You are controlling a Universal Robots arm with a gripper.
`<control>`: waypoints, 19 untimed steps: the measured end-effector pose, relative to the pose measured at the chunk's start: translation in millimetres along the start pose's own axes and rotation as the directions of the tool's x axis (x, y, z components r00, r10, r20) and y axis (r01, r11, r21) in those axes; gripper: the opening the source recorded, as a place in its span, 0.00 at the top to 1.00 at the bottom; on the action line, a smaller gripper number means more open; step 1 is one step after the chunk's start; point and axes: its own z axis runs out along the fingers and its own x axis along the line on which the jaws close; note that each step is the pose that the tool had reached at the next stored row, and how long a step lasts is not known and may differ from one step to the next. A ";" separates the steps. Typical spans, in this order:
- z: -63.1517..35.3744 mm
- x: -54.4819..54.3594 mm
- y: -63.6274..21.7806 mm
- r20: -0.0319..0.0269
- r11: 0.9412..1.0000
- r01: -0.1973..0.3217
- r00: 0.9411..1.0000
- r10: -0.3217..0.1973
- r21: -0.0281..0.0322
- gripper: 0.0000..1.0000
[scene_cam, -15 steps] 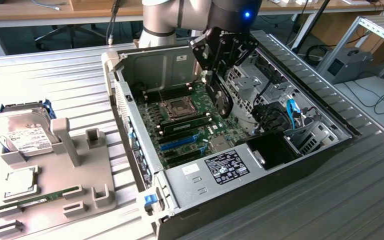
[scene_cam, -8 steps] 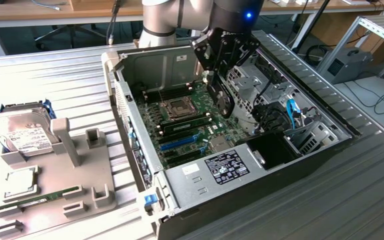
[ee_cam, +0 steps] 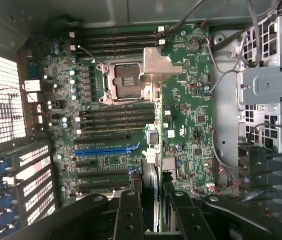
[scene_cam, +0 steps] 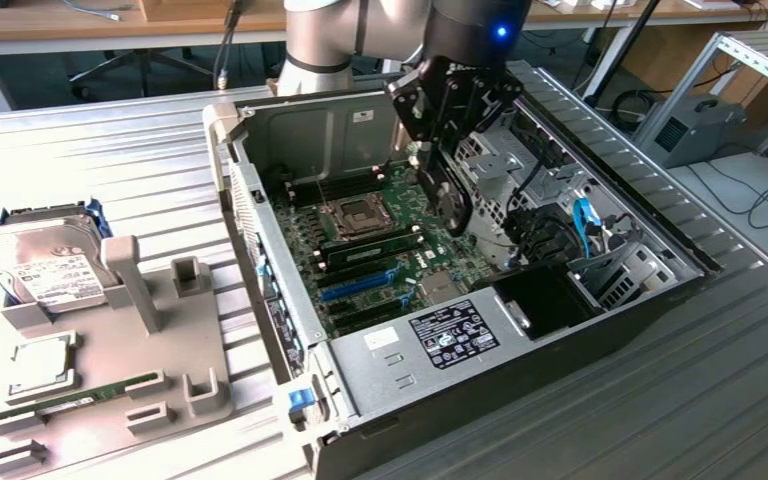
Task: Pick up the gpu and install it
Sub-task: 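Pick up the gpu and move the gpu toward the slot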
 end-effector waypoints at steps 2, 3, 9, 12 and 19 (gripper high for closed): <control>0.3 -1.1 0.2 0.000 1.000 0.000 1.000 0.000 0.000 0.74; 0.5 -1.5 0.3 0.000 1.000 0.000 1.000 0.000 0.001 0.74; 2.1 -6.0 0.9 0.000 1.000 0.000 1.000 0.000 0.002 0.74; 2.9 -8.1 1.2 0.000 1.000 0.000 1.000 0.000 0.003 0.74; 5.2 -13.7 3.5 0.000 1.000 0.000 1.000 0.000 0.005 0.74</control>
